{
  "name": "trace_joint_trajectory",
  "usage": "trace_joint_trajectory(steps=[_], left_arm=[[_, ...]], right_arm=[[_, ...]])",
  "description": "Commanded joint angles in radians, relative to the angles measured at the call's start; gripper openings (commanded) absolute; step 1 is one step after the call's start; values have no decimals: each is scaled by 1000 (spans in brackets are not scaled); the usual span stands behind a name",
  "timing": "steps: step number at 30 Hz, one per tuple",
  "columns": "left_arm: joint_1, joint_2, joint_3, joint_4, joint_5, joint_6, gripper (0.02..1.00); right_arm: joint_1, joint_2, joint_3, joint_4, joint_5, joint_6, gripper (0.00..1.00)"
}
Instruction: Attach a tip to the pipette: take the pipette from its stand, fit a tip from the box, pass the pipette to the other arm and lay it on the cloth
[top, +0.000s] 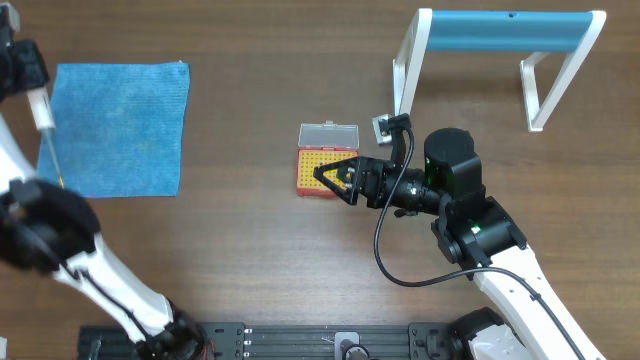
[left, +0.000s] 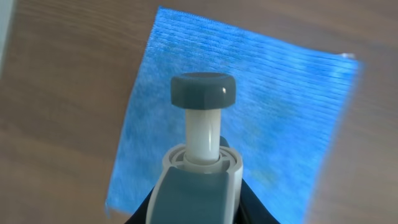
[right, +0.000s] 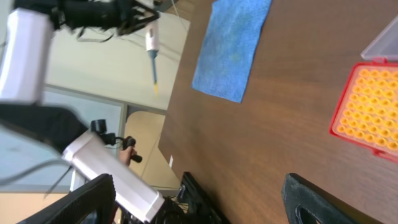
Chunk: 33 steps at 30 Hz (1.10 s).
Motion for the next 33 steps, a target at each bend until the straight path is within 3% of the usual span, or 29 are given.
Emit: trace_joint_trajectory(steps=[1, 2, 4, 11, 17, 24, 27, 31, 33], left_arm=[[-78, 354, 214, 15, -115, 178, 25], [-135, 412, 214, 34, -138, 220, 25], [-166, 431, 213, 63, -136, 229, 27], [-164, 485, 212, 77, -109, 203, 25], [-159, 486, 212, 89, -35, 120, 25], [-159, 486, 212, 88, -34, 113, 27], [-159, 486, 212, 88, -34, 113, 259], [-160, 486, 212, 87, -34, 113, 264], [-161, 486, 212, 70, -34, 113, 354]], right_arm=[[-2, -3, 11, 6, 13, 66, 869], [-2, -3, 11, 6, 69, 94, 869], [-2, -3, 11, 6, 93, 94, 869], [-2, -3, 11, 6, 112, 94, 869], [-2, -3, 11, 6, 111, 94, 869], [-2, -3, 11, 6, 112, 94, 869], [-2, -3, 11, 6, 112, 94, 869], [-2, -3, 11, 6, 112, 94, 869], [-1, -3, 11, 6, 111, 94, 869]])
